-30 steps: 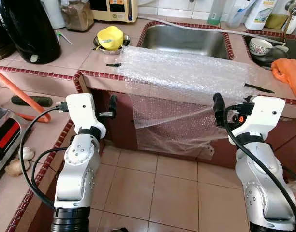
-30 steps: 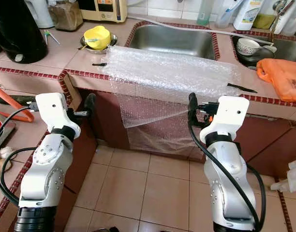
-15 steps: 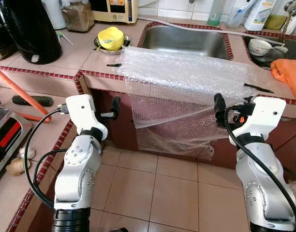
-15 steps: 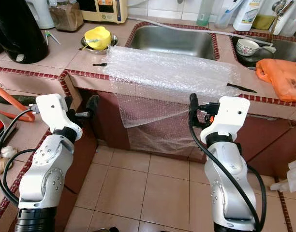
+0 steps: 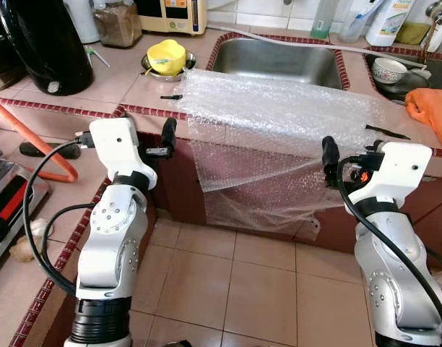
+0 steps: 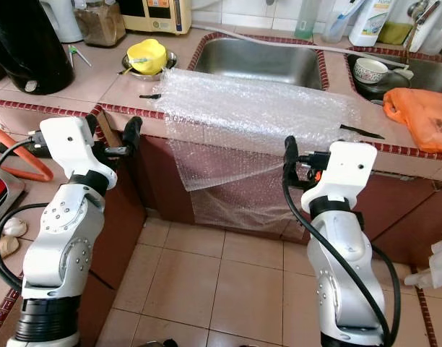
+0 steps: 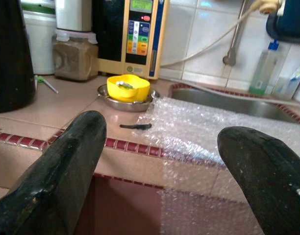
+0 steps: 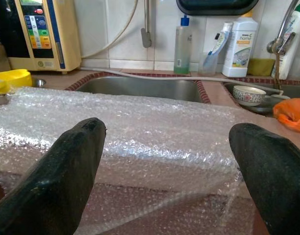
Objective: Kitchen organization
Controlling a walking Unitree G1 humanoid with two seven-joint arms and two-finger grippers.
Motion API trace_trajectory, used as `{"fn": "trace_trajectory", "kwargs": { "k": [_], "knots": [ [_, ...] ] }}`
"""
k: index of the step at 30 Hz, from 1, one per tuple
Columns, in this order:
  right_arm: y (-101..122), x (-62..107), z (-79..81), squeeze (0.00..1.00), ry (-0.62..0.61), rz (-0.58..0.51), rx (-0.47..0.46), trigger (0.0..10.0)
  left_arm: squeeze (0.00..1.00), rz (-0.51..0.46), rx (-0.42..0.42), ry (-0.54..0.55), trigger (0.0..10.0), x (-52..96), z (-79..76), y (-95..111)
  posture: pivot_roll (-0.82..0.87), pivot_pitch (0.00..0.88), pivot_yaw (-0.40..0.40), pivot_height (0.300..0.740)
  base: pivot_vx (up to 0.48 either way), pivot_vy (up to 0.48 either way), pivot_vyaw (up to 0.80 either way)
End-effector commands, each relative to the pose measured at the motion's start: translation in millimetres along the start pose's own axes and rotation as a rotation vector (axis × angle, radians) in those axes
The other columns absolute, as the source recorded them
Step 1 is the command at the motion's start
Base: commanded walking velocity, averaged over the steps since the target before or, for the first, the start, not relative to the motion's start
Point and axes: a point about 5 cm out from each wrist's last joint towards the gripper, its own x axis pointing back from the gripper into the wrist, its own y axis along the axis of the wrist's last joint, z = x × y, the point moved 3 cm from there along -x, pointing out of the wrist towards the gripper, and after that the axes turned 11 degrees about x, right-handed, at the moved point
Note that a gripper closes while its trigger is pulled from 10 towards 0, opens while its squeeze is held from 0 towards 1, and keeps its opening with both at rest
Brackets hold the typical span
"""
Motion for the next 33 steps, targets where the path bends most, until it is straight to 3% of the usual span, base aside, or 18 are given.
{"fn": "trace_trajectory", "kwargs": {
  "k": [1,3,6,9,22,33],
  "knots": [
    [2.4,1.6,-0.7,0.00,-0.005,-0.009,-0.003,10.0,0.00,0.008,0.029,-0.004,10.0,1.7,0.2,0.0,-0.02,0.158,-0.011,0.740,0.000,0.000,0.00],
    [0.8,1.6,0.1,0.00,-0.002,0.002,-0.006,10.0,0.00,0.001,-0.006,0.006,10.0,0.2,0.4,0.4,-0.02,0.159,-0.011,0.740,0.000,0.000,-0.78],
    [1.0,1.1,0.5,0.00,0.000,-0.001,0.001,10.0,0.00,-0.009,0.036,0.017,10.0,-0.8,-0.9,1.1,-0.02,0.160,-0.013,0.740,0.000,0.000,-0.77],
    [0.6,1.0,1.2,0.00,0.004,0.001,0.000,10.0,0.00,0.000,-0.017,0.009,10.0,-0.3,-2.1,-1.3,-0.03,0.158,-0.012,0.740,0.000,0.000,-0.78],
    [-1.2,0.8,-0.6,0.00,-0.007,0.010,-0.003,10.0,0.00,0.002,-0.017,0.004,10.0,1.6,-2.8,-3.5,-0.03,0.160,-0.008,0.740,0.000,0.000,-0.79],
    [-1.4,-0.2,-2.2,0.00,-0.041,0.008,0.005,10.0,0.00,0.002,-0.043,-0.005,10.0,0.5,-3.2,-6.1,-0.02,0.158,0.004,0.740,0.000,0.000,0.00]
  ]
}}
